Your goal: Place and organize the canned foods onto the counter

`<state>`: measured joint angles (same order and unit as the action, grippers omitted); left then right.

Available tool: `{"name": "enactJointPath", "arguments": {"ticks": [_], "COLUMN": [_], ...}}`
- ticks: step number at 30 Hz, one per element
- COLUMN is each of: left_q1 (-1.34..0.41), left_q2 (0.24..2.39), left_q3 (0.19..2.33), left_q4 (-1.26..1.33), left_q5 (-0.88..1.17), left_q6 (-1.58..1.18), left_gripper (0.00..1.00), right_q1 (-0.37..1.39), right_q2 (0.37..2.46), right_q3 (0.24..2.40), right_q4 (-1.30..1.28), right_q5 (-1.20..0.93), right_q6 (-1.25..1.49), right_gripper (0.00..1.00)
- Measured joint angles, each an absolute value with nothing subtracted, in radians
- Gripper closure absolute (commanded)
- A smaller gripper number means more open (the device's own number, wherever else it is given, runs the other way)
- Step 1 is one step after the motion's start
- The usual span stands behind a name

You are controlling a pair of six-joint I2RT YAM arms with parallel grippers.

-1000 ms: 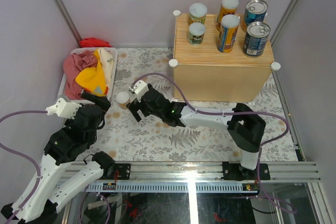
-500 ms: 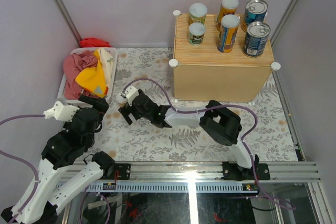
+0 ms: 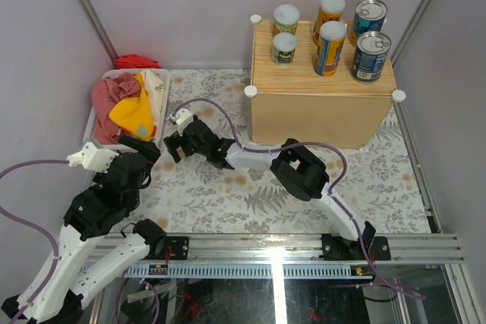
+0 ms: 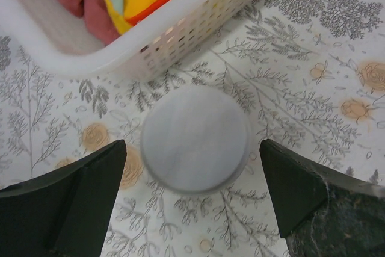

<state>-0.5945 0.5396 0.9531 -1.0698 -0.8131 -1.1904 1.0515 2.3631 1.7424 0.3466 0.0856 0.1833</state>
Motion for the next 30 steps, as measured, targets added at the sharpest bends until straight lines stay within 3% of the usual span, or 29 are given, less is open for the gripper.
{"name": "enactJointPath", "arguments": {"ticks": [12,14,18,21,30], "left_q1": [-0.595,-0.595,-0.595,-0.595,-0.595], "left_q2": [0.557,0.556,0.553,0.544,0.523], "left_q3": [0.953,0.953,0.953,0.953,0.953], "left_q4": [-1.062,-1.062,-1.062,-1.062,-1.063], "left_q5": [-0.824,-0.828,-0.832,-0.833,-0.843], "left_q6": [-1.113,-1.104,-1.092,-1.088,-1.115], "left_gripper": [0.00,0.00,0.00,0.00,0.00], "right_q1": [1.019,1.019,1.021,1.021,1.052], "right_q2": [2.507,2.519,2.524,2.515,2.288], "right_q3": [1.932,1.946,1.949,1.933,1.647], "right_q4": [0.304,0.289,0.281,0.294,0.235], "right_q5": [0.041,0.037,0.035,0.035,0.062], "right_q6": [0.200,0.203,0.201,0.198,0.167], "right_gripper": [0.11,0.20,0.61,0.79,0.90]}}
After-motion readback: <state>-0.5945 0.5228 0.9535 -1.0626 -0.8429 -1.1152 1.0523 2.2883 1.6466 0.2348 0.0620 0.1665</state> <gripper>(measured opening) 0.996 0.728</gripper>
